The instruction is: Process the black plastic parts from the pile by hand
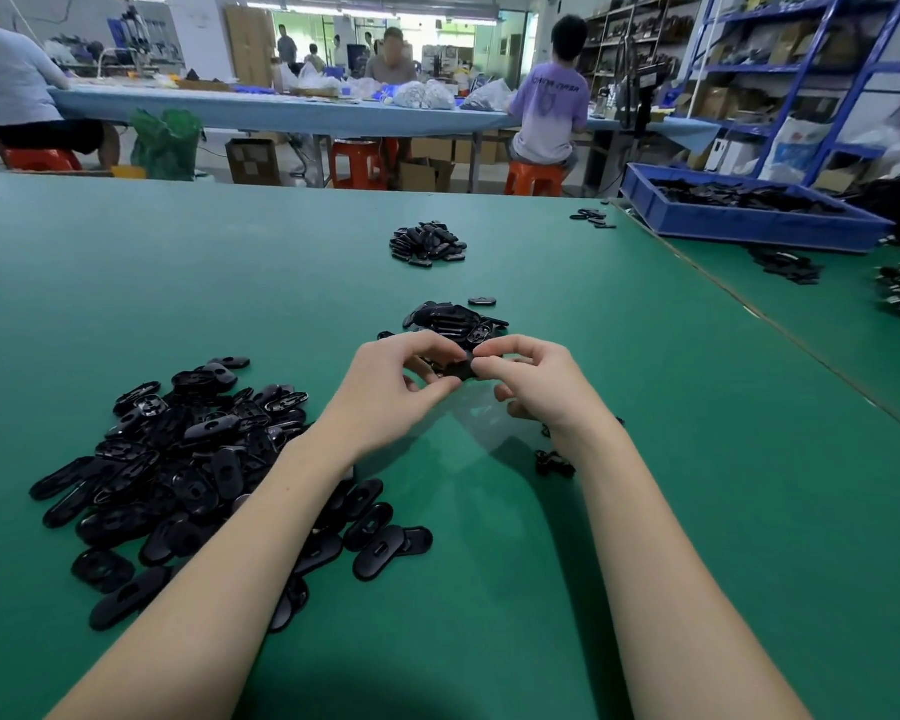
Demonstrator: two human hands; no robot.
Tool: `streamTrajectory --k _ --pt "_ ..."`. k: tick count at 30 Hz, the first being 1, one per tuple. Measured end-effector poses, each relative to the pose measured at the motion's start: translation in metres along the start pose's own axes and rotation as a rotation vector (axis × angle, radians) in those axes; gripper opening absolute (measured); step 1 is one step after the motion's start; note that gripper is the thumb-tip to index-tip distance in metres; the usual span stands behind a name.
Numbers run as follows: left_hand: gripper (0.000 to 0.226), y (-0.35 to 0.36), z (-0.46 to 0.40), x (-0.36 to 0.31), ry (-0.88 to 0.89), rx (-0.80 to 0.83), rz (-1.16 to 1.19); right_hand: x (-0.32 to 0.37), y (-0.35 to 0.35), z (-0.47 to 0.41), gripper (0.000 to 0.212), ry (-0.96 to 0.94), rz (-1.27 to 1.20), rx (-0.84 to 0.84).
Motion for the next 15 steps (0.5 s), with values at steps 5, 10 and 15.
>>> streamTrajectory --k 5,10,15 --pt "0.017 0.002 -0.006 0.01 -0.007 -0.058 -0.086 -0.007 -0.01 -0.002 0.006 0.061 0.032 -0.049" --pt "0.014 -0.002 -0.053 0.014 -0.066 -0.168 -0.168 -0.007 -0.016 -0.006 0.004 0.028 -0.014 -0.111" --pt "0.014 0.006 -0.111 0.014 -0.167 -0.03 -0.367 -0.005 -0.019 -0.006 0.008 0.007 -0.059 -0.158"
Point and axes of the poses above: each hand's wrist, its own z-axis away from the middle knuckle, its own y-axis out of the palm, x = y × z, the point moved 4 cm from there along -z, towards the middle knuckle, and after that the axes turned 6 degrees about -z, right-handed, at the moved point
